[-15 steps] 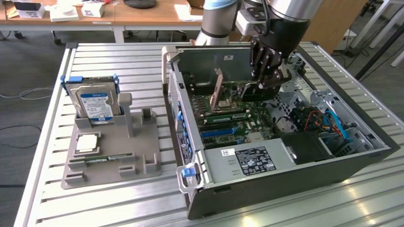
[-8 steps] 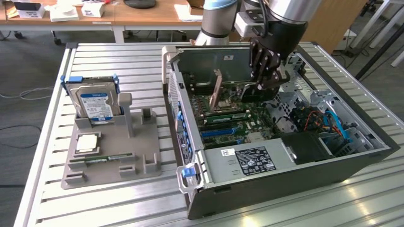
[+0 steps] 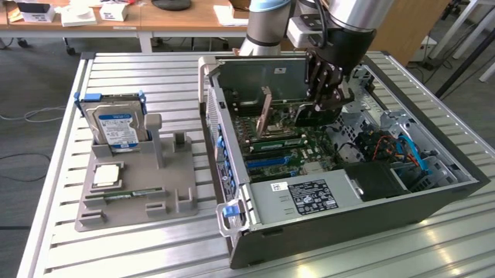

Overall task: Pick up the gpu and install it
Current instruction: 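Insert the gpu into the slot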

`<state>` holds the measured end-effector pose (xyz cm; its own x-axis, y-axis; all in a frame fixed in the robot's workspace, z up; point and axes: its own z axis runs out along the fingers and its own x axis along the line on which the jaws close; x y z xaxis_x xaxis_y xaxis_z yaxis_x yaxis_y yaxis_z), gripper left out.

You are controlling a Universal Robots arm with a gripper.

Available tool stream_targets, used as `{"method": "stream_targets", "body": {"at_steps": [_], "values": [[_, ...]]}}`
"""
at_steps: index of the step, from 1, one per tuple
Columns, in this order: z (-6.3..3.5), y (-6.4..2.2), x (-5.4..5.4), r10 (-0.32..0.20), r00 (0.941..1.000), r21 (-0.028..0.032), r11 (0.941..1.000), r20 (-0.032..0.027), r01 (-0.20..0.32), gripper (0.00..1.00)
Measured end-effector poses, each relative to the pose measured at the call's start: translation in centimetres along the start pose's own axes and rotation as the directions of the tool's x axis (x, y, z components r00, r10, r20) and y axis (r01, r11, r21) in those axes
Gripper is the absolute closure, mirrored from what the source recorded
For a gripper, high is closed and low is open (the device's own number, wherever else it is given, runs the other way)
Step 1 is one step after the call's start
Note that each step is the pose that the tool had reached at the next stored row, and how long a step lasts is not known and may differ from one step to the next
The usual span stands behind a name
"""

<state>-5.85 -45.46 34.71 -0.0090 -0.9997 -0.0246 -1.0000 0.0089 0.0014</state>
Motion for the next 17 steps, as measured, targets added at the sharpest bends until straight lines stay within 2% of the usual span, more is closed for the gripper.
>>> {"method": "stream_targets", "body": {"at_steps": [8,17], "values": [[1.30,0.00,0.0,0.000,1.0000,-0.0002,1.0000,-0.0005,0.000,0.73],[2.25,0.00,0.1,0.000,1.0000,-0.0002,1.0000,-0.0005,0.000,0.73]]}}
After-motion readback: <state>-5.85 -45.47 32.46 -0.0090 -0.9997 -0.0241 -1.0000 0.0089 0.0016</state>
